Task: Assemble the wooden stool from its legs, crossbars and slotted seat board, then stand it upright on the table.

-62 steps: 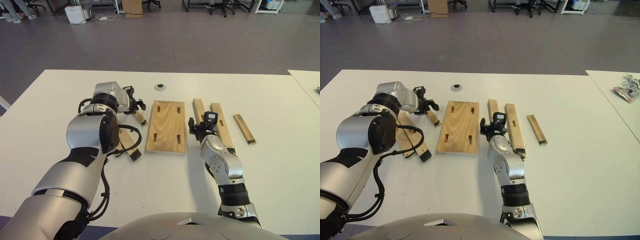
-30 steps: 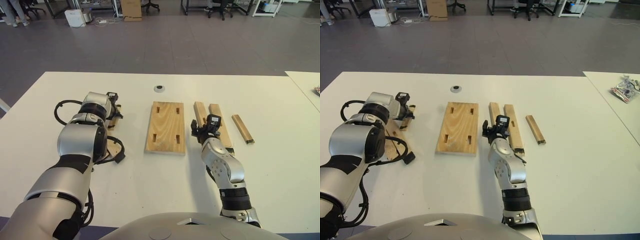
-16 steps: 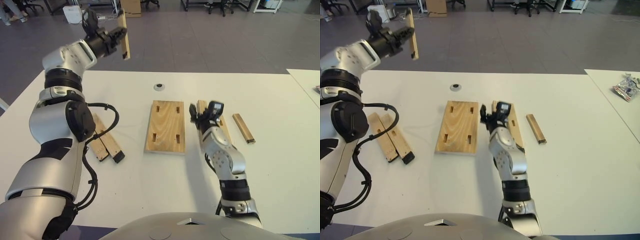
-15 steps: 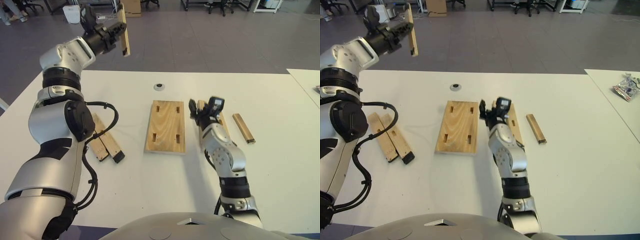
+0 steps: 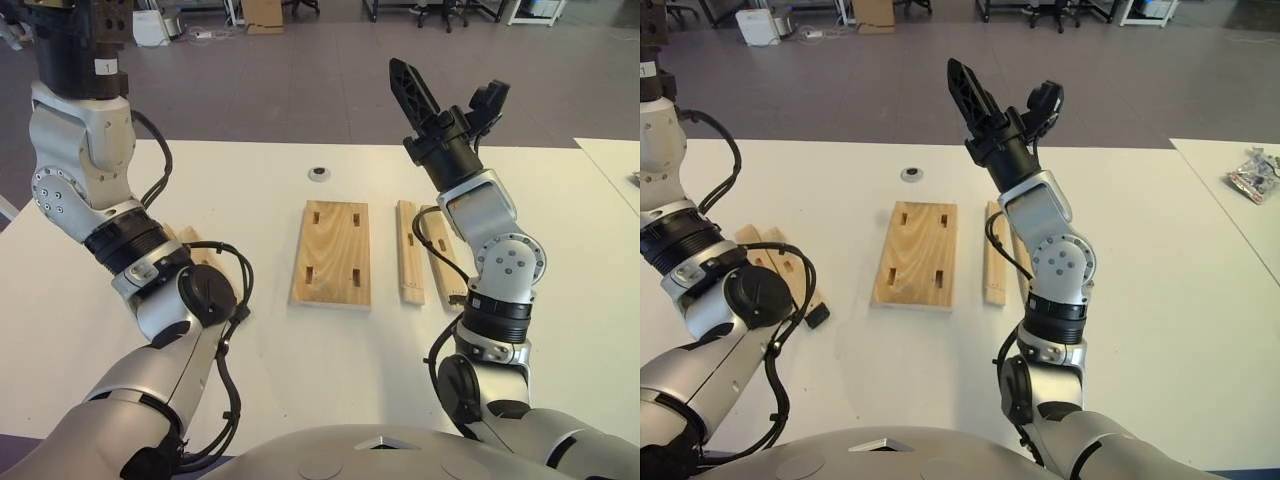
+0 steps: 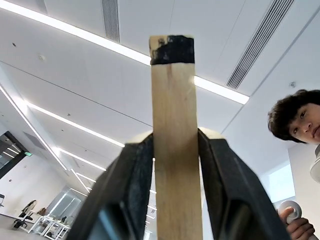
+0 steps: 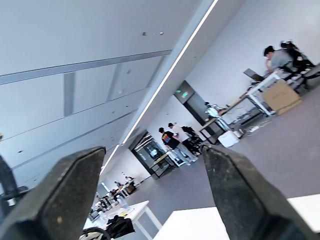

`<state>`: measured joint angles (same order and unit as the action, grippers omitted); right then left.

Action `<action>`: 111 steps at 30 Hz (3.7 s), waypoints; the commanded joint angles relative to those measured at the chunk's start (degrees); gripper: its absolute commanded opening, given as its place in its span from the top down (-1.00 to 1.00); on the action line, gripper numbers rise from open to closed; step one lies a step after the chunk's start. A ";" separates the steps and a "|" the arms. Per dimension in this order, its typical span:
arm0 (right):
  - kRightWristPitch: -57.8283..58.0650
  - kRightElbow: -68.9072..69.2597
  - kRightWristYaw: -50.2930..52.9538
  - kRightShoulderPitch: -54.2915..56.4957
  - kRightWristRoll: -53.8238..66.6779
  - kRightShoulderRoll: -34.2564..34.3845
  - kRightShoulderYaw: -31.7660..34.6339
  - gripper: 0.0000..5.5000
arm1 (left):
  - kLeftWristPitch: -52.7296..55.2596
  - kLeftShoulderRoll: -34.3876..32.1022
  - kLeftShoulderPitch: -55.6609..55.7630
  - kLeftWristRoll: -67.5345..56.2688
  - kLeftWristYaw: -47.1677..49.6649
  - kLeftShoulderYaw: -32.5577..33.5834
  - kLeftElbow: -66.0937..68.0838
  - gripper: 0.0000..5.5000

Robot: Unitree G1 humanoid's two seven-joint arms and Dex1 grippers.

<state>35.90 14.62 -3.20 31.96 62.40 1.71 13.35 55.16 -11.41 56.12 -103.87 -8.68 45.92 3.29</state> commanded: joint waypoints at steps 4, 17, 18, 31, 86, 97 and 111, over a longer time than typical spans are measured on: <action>-2.19 3.21 -1.26 1.42 -10.70 -3.70 -8.03 -0.30 | -13.53 3.37 -2.48 4.89 10.93 -8.66 -3.87 0.53; -36.75 -7.27 -11.04 7.95 -49.64 -6.74 -21.50 -0.30 | -52.13 30.25 -0.44 15.69 46.71 -18.96 -14.04 0.53; -37.54 -8.23 -11.49 8.18 -49.81 -6.28 -21.53 -0.30 | -52.79 31.20 -1.09 14.86 47.90 -20.54 -14.58 0.53; -43.85 -18.41 -15.55 14.24 -52.57 -1.14 -23.04 -0.30 | -50.84 28.06 -8.04 6.88 51.90 -35.02 -15.86 0.53; -44.92 -14.49 -13.23 14.32 -52.31 1.83 -17.01 0.85 | -43.94 18.78 -13.79 7.62 50.30 -35.73 -11.95 0.01; -27.23 -16.61 -12.74 13.62 -47.28 -0.29 -15.05 0.85 | -43.47 -27.91 -16.43 72.58 12.08 -50.51 -10.52 -0.16; -8.55 -8.90 -18.64 10.86 -36.40 -0.73 -16.41 0.85 | -55.11 -23.63 -9.13 92.82 -19.85 -55.00 13.46 -0.16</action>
<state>26.52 4.21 -21.01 43.30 24.84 0.84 -2.69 -0.37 -36.21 47.31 -12.03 -26.72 -9.33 16.23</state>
